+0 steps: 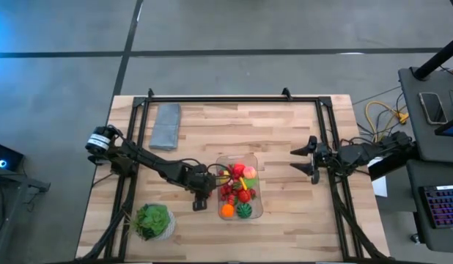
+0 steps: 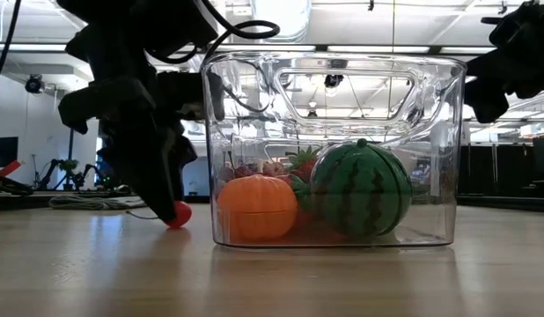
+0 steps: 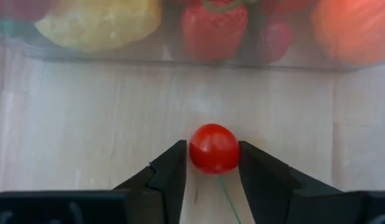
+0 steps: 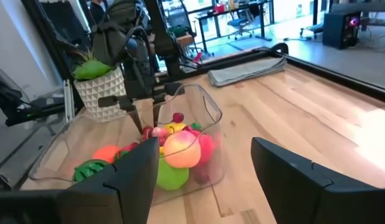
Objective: Pick and placing Produce into tupperware
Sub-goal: Put the cherry into the transparent bin
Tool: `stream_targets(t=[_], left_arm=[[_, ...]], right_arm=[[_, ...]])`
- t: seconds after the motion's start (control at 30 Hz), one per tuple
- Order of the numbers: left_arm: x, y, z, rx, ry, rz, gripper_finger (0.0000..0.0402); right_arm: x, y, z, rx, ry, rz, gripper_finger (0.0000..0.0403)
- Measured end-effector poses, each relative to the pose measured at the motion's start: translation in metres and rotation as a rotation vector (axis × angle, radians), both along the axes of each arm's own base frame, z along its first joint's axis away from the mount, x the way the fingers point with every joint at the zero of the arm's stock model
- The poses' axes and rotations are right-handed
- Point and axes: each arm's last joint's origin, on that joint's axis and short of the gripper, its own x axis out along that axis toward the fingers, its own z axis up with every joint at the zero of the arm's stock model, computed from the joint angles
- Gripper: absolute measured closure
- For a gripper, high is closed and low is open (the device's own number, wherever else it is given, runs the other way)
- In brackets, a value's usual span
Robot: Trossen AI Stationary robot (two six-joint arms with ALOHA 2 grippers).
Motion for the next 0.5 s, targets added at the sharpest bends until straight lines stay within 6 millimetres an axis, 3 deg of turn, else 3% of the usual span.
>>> stream_targets(t=[0.33, 0.4, 0.5], left_arm=[[-0.001, 0.002, -0.001, 0.042, 0.003, 0.015, 0.0305], [-0.002, 0.002, 0.006, 0.059, 0.008, -0.008, 0.0306], [-0.003, 0.002, 0.032, 0.077, -0.039, -0.044, 0.0307]], right_arm=[[0.000, 0.000, 0.001, -0.002, 0.007, 0.001, 0.0161], [0.000, 0.000, 0.001, -0.002, 0.007, 0.001, 0.0159], [0.000, 0.000, 0.001, -0.002, 0.007, 0.001, 0.0156]])
